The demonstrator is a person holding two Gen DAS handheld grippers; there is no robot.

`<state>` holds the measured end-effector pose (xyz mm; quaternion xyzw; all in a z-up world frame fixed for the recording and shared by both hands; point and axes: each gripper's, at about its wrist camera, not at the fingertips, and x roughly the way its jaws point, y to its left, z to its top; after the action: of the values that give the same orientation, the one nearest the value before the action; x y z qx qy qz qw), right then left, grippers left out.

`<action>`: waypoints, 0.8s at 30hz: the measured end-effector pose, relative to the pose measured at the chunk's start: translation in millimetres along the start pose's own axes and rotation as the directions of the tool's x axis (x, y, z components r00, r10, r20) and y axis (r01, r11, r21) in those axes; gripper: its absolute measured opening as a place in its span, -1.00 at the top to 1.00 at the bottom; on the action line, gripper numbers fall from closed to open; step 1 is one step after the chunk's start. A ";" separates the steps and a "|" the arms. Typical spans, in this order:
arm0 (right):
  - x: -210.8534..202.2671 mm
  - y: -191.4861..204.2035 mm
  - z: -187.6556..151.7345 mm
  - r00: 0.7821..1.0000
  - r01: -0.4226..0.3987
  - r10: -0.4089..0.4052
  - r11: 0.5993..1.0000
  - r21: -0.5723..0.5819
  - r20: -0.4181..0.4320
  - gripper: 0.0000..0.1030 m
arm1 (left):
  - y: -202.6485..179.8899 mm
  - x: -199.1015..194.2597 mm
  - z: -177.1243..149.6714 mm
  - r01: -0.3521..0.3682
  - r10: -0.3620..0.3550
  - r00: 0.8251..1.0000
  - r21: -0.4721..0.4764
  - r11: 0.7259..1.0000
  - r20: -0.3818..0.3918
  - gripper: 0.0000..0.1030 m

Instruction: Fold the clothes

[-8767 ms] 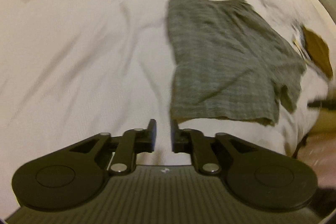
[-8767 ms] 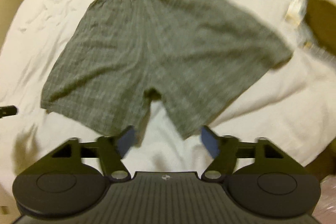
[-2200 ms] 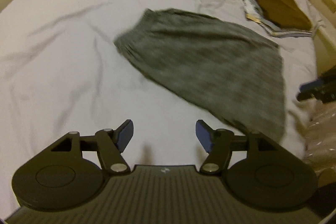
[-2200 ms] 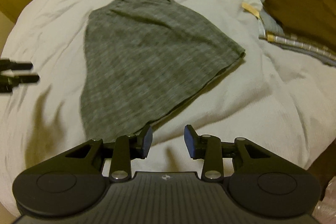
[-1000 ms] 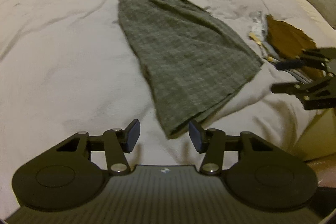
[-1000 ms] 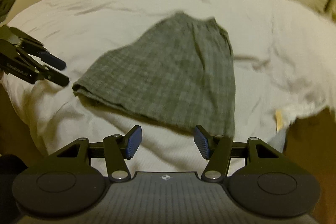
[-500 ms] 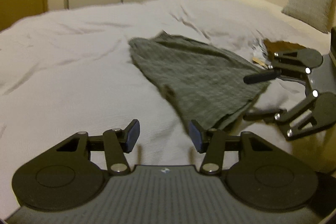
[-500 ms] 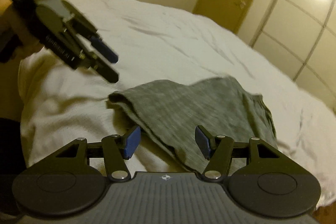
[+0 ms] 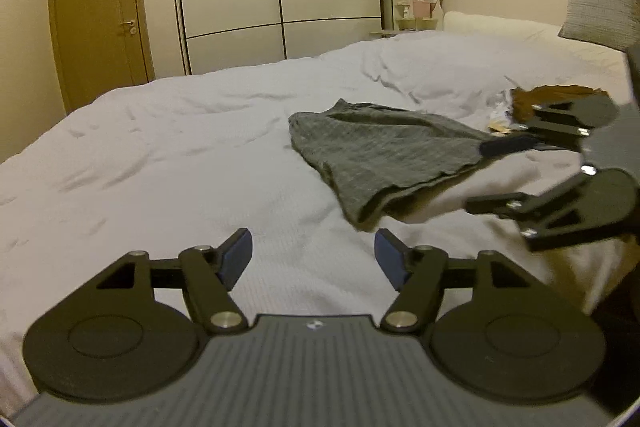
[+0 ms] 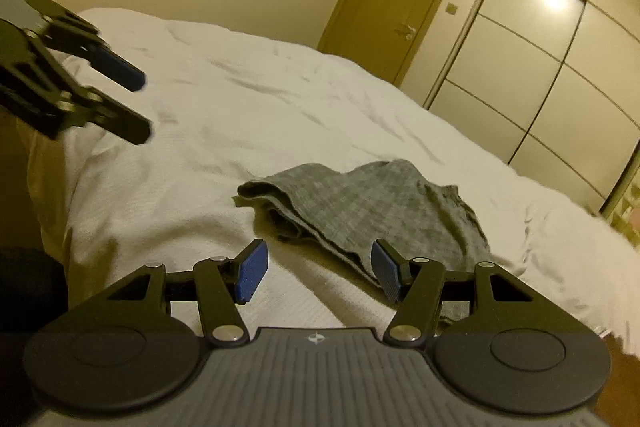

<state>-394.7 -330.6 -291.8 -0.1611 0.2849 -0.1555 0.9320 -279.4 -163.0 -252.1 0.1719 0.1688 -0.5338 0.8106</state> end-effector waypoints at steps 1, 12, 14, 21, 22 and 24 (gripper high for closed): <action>3.1 1.5 2.3 1.000 -0.007 0.007 1.000 -0.017 -0.002 0.00 | -1.0 -3.5 -1.2 -0.003 0.003 1.000 0.004 1.000 0.000 -0.23; 66.8 18.2 22.8 0.997 -0.081 0.075 0.968 -0.236 -0.036 0.10 | 14.7 11.6 -11.9 -0.006 0.005 0.999 -0.037 0.999 -0.039 -0.23; 77.2 18.8 24.7 0.995 -0.094 0.087 0.966 -0.240 -0.040 0.10 | 14.7 17.5 -12.1 -0.004 0.002 0.999 -0.035 0.999 -0.044 -0.23; 86.7 -7.8 33.5 0.988 -0.151 0.148 0.984 -0.093 -0.037 0.56 | 15.8 27.1 -10.0 -0.007 0.005 0.999 -0.036 0.999 -0.046 -0.26; 85.2 -18.5 34.8 0.987 -0.161 0.160 0.986 -0.032 -0.026 0.77 | 16.5 27.7 -9.0 -0.004 0.003 0.999 -0.037 0.999 -0.043 -0.28; 80.0 -37.4 37.5 0.986 -0.167 0.167 0.983 0.070 0.002 0.99 | 17.0 32.9 -6.9 0.008 -0.010 0.999 -0.049 0.999 -0.041 -0.29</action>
<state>-317.2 -386.9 -286.2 -0.1035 0.2933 -0.0870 0.9464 -252.1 -180.0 -271.6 0.1623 0.1994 -0.5293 0.8086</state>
